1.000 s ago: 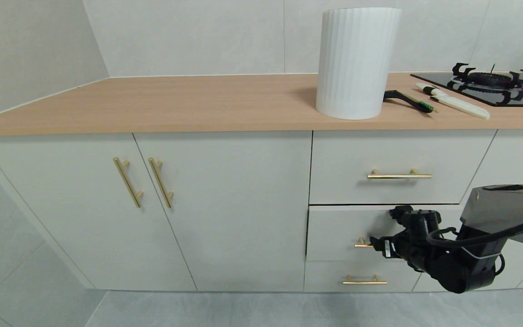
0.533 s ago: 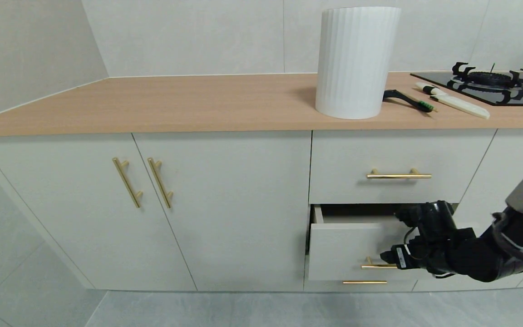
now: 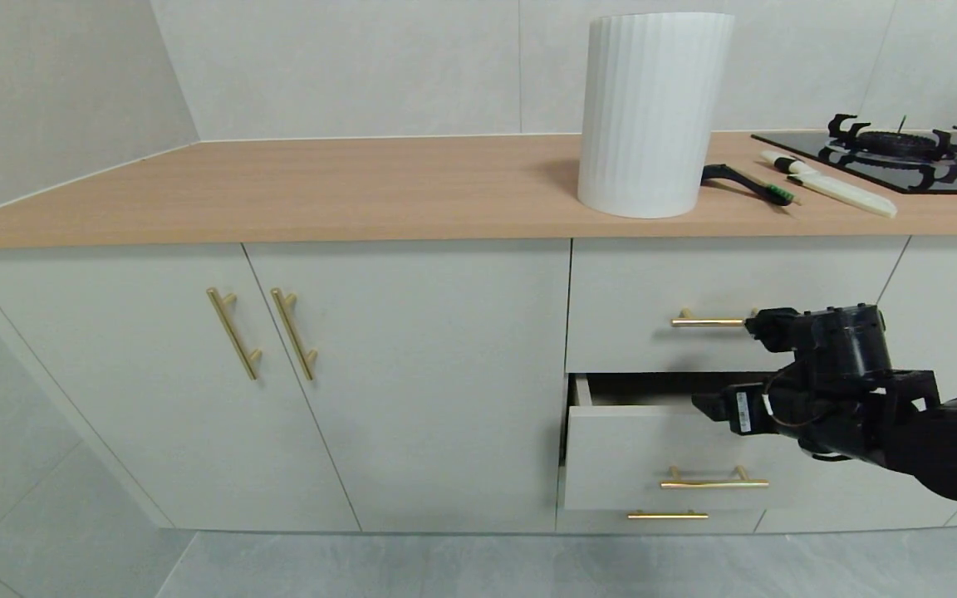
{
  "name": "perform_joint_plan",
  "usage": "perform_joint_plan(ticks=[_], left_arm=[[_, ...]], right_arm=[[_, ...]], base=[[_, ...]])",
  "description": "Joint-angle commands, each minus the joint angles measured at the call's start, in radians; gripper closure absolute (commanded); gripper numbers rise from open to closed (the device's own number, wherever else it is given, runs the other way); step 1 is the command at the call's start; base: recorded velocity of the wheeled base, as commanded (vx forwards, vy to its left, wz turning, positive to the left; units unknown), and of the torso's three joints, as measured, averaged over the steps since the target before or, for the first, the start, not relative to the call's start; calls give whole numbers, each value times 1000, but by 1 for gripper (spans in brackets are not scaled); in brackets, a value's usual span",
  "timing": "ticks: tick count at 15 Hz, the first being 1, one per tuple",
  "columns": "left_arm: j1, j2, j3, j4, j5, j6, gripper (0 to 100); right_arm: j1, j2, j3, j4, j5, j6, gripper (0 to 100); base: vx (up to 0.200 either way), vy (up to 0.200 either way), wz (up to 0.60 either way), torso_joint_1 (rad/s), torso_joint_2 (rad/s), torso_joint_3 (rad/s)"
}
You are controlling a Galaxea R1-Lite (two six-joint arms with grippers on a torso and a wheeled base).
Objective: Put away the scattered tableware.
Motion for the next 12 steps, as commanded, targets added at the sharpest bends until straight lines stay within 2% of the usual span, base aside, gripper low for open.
perform_joint_plan(ticks=[1,7,12], left_arm=[[0,1,0,0,0,0,0],[0,1,0,0,0,0,0],[0,1,0,0,0,0,0]], right_arm=[[-2,48,4,-66,-5,7,0],[-22,263,-7,-314,-42,33,0],[-22,283,-12,-331,-49,33,0]], base=[[0,0,0,0,0,0],[0,0,0,0,0,0],[0,0,0,0,0,0]])
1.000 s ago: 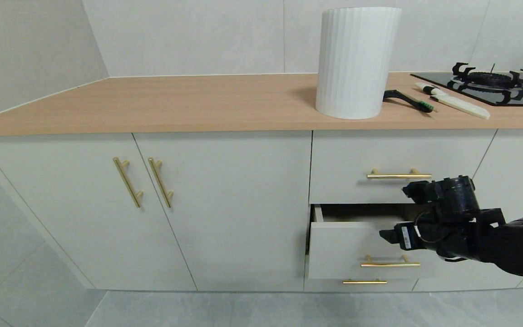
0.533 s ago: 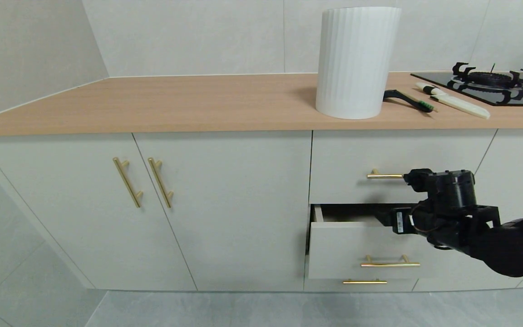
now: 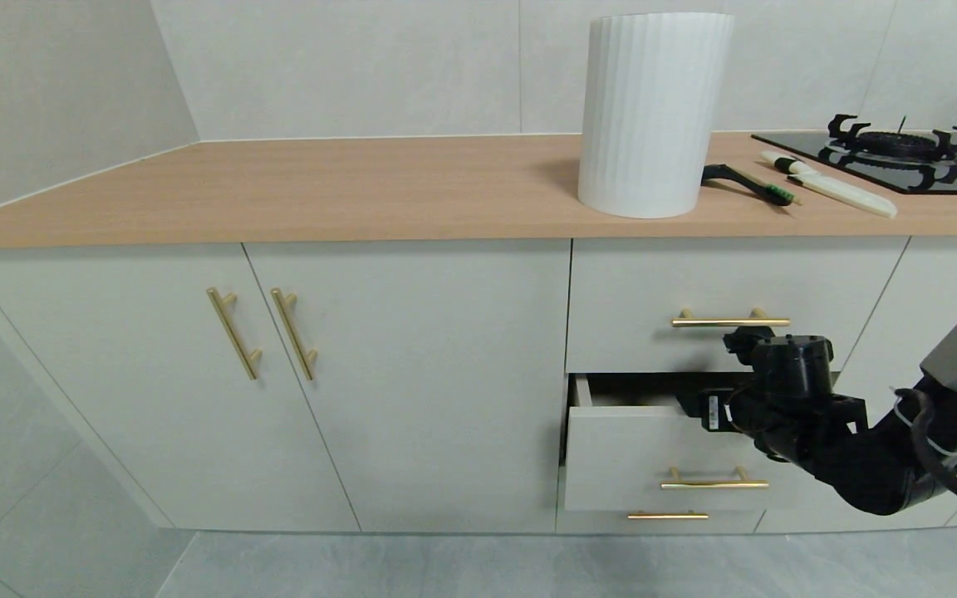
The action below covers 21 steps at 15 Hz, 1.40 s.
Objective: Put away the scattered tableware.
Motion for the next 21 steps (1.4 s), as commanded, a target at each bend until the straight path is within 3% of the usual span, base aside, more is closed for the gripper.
perform_joint_plan(ticks=[1,5,21], left_arm=[[0,1,0,0,0,-1,0],[0,1,0,0,0,-1,0],[0,1,0,0,0,-1,0]], right_arm=[[1,9,2,11,2,1,0],[1,-17,10,28,2,1,0],[24,-191,-36,620,41,-19,0]], base=[[0,0,0,0,0,0],[0,0,0,0,0,0],[0,0,0,0,0,0]])
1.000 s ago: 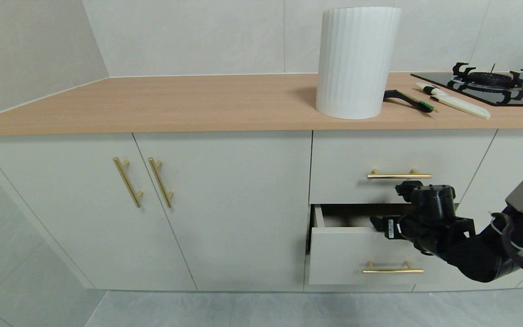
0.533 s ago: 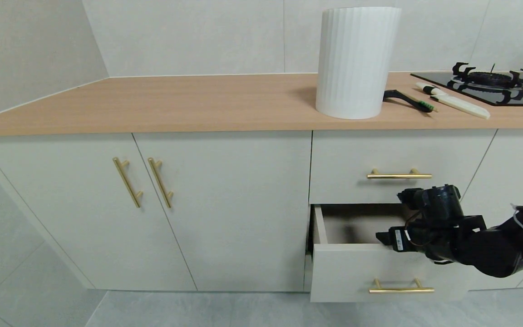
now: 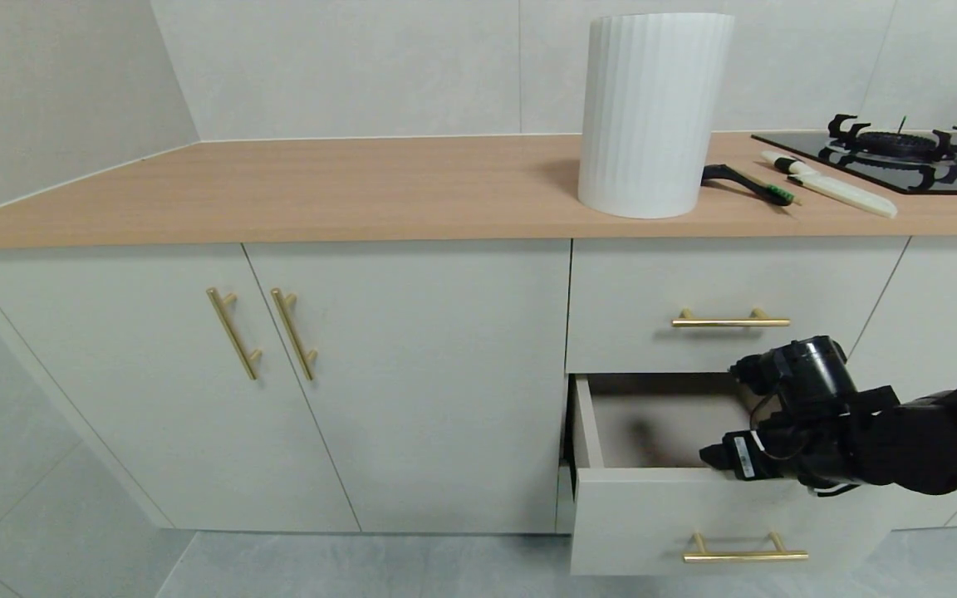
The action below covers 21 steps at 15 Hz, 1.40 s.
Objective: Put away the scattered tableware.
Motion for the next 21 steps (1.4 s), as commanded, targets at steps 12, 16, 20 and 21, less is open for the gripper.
perform_joint_plan(ticks=[12,16,20,21], left_arm=[[0,1,0,0,0,0,0],[0,1,0,0,0,0,0],[0,1,0,0,0,0,0],[0,1,0,0,0,0,0]], right_arm=[[52,-107,-14,372,45,-122,0],[76,-135,-11,488,62,-177,0],[93,-152,-13,614,61,-232,0],[93,-153,-13,631,61,-241,0]], base=[[0,0,0,0,0,0],[0,0,0,0,0,0],[0,0,0,0,0,0],[0,0,0,0,0,0]])
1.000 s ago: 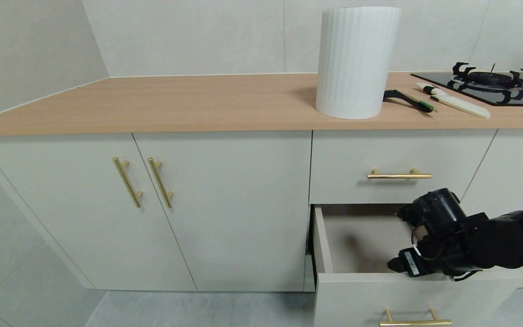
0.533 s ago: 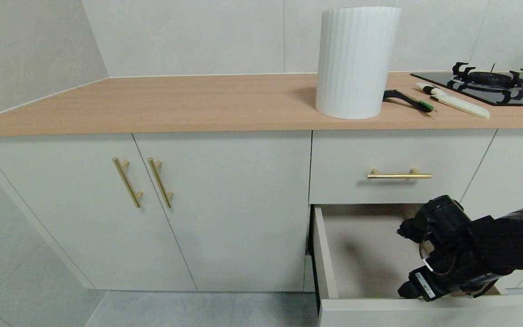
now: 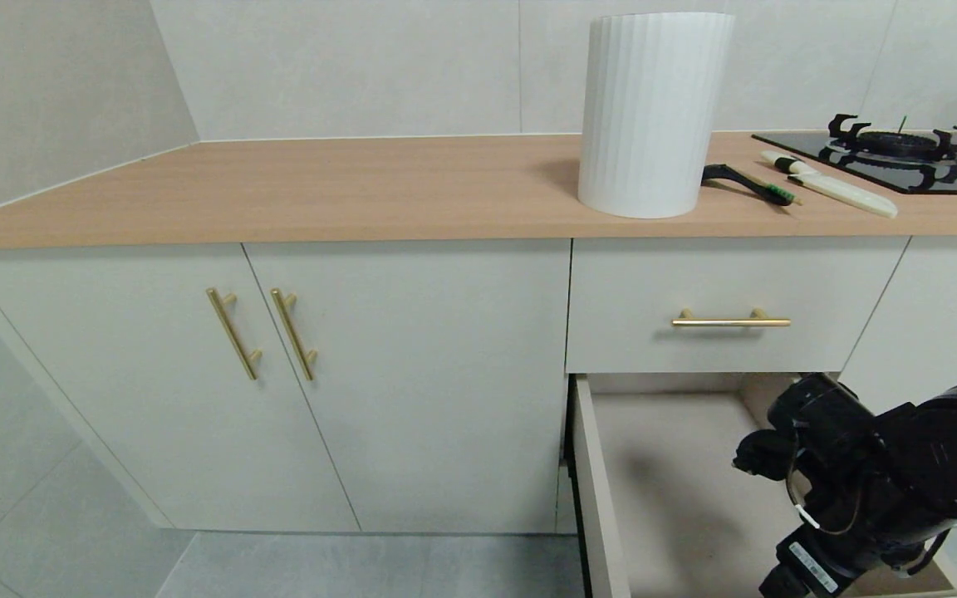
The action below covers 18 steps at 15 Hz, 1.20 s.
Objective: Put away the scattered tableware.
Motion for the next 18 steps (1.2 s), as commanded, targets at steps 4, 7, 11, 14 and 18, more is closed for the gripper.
perform_joint_plan(ticks=[4,7,11,14,18], left_arm=[[0,1,0,0,0,0,0],[0,1,0,0,0,0,0],[0,1,0,0,0,0,0],[0,1,0,0,0,0,0],[0,1,0,0,0,0,0]], right_arm=[[5,-8,-1,50,-2,-36,0],[5,-8,-3,50,-2,-34,0],[-14,-72,-81,35,-7,73,0],[-21,-154,-136,-31,-7,221,0],[-37,-241,-87,-236,-15,241,0]], base=[[0,0,0,0,0,0],[0,0,0,0,0,0],[0,0,0,0,0,0],[0,0,0,0,0,0],[0,0,0,0,0,0]])
